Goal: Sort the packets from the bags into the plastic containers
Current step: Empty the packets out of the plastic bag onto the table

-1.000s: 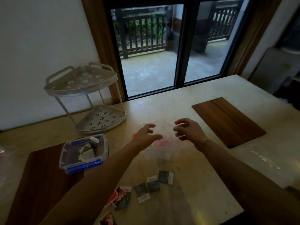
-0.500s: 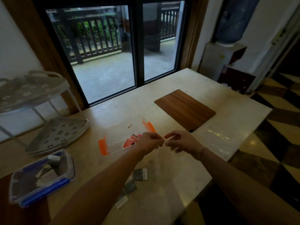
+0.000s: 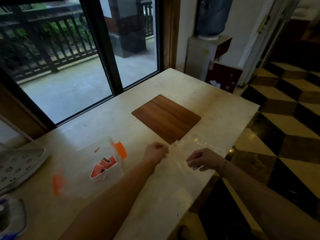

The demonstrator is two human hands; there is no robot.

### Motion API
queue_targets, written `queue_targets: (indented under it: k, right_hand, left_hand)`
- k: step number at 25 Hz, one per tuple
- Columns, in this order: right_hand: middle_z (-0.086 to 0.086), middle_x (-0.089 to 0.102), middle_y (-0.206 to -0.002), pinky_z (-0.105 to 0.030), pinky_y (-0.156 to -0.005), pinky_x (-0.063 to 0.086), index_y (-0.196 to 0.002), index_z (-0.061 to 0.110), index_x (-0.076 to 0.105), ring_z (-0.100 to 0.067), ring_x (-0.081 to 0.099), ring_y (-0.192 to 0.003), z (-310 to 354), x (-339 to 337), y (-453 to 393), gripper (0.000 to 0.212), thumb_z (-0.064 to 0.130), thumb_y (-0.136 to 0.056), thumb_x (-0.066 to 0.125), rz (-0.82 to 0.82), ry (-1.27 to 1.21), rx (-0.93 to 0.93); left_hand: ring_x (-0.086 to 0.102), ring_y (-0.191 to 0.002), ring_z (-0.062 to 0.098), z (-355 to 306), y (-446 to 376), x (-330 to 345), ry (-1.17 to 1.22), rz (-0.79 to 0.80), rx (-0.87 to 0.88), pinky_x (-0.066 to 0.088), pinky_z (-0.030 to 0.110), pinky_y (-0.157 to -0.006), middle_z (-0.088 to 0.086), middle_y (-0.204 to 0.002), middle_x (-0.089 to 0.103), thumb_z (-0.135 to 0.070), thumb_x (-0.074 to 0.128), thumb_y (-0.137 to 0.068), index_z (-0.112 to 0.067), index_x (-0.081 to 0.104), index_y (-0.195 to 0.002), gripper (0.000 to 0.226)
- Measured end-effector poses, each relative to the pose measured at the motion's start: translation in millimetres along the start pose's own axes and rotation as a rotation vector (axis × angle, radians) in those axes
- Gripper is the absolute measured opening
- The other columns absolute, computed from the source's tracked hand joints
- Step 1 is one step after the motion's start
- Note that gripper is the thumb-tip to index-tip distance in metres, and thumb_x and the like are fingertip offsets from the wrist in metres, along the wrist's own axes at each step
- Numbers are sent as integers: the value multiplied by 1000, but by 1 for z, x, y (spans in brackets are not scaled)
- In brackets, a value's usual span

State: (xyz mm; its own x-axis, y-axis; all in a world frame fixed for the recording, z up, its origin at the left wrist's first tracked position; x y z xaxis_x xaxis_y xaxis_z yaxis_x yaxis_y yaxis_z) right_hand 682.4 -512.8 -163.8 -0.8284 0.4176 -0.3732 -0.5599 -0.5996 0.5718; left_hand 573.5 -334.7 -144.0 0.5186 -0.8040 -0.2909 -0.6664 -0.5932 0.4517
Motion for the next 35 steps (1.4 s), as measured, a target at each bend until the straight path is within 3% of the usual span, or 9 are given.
queue_targets:
  k: [7,13,15,19,24,30,32,35]
  right_hand:
    - [-10,75,-90,-24,-61,53,-93,19,74,-13,65,-70,-43,-47,-30,12,13,-83,72,2,49,-9]
    - [0,72,-80,-19,-60,53,-99,17,73,-11,67,-66,-79,-42,-58,18,15,-81,74,-46,261,15]
    - [1,71,-81,-21,-63,55,-100,17,73,-10,66,-65,-83,-35,-62,20,18,-80,75,-60,366,3]
    - [2,69,-100,-34,-77,57,-103,26,68,-15,66,-86,-87,-34,-68,24,33,-80,71,-149,568,-17]
    - [-1,67,-92,-32,-70,54,-91,26,58,-18,63,-79,-85,-32,-73,21,43,-81,66,-172,742,-70]
    - [-7,65,-93,-37,-71,55,-98,19,50,-26,64,-82,-73,-29,-77,33,48,-85,61,-201,900,-158]
    - [-6,65,-92,-37,-70,55,-99,19,50,-25,64,-80,-67,-29,-76,35,50,-86,59,-216,918,-173]
    - [-5,65,-88,-35,-68,54,-99,18,51,-22,63,-76,-52,-28,-71,37,53,-89,53,-239,936,-236]
  left_hand:
    - [57,-71,14,32,-35,65,28,10,-155,43,22,-53,5,-83,63,-18,57,-94,-12,63,-88,10]
    - [47,-65,16,68,-59,95,-162,48,-192,39,27,-55,6,-76,53,-16,54,-94,-10,56,-91,7]
    - [48,-67,18,75,-67,101,-227,55,-179,41,31,-63,6,-77,52,-16,53,-94,-9,56,-92,8]
    - [55,-85,21,77,-82,105,-430,52,-117,46,34,-77,4,-90,58,-17,52,-94,-16,57,-92,5]
    - [57,-81,18,71,-86,111,-607,49,-32,45,28,-66,2,-92,60,-18,49,-95,-24,53,-86,12]
    - [56,-78,15,68,-87,111,-638,59,-20,43,24,-58,3,-97,59,-17,47,-96,-21,53,-91,9]
    - [56,-84,16,64,-86,110,-659,61,-4,45,25,-65,4,-103,60,-20,50,-95,-21,54,-95,5]
    - [55,-96,19,61,-82,105,-713,47,11,50,31,-81,3,-112,57,-28,53,-94,-20,57,-108,16]
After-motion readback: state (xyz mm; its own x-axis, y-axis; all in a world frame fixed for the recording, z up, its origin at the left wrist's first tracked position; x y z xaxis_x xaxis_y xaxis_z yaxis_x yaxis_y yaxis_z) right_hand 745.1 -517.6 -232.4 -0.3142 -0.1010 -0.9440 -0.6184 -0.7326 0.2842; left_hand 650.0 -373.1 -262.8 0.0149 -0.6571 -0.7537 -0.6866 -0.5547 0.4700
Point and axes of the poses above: each hand's wrist, its own y-axis away from the middle knuckle, its own x-axis out of the palm, z = x × y, the point moved 10 cm from there along -y, towards the middle knuckle
